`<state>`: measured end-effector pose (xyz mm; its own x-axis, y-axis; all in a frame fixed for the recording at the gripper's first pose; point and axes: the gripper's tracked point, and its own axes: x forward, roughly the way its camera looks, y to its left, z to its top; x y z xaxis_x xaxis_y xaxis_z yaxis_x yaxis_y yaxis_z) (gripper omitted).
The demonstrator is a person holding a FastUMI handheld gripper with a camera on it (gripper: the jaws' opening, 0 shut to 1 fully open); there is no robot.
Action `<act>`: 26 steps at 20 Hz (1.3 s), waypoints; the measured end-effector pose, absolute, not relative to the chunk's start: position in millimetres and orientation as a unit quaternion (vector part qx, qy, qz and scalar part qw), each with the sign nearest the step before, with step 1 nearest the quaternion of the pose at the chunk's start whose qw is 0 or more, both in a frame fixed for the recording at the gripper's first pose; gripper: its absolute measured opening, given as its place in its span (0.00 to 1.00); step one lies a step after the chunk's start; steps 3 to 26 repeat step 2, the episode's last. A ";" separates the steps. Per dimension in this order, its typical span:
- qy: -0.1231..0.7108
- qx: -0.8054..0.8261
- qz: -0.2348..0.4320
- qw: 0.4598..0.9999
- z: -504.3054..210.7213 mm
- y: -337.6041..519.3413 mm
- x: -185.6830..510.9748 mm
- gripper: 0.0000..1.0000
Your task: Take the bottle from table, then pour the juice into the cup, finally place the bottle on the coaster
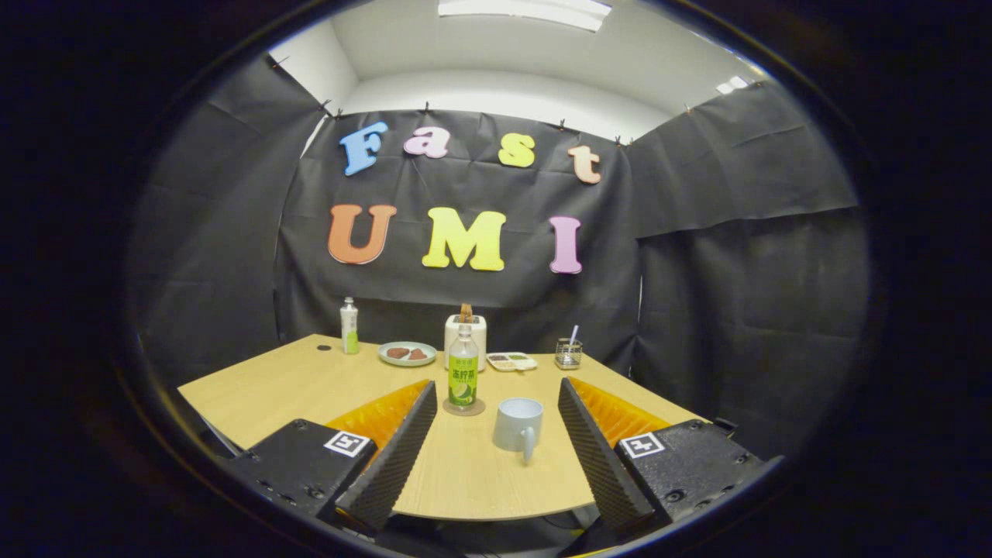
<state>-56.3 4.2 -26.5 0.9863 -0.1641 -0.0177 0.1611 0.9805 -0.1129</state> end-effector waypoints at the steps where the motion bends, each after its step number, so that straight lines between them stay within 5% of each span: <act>1: 0.013 -0.053 -0.082 0.995 -27.2 3.7 -56.7 1.00; 26: 0.012 -0.051 -0.083 0.995 -26.2 2.3 -56.7 1.00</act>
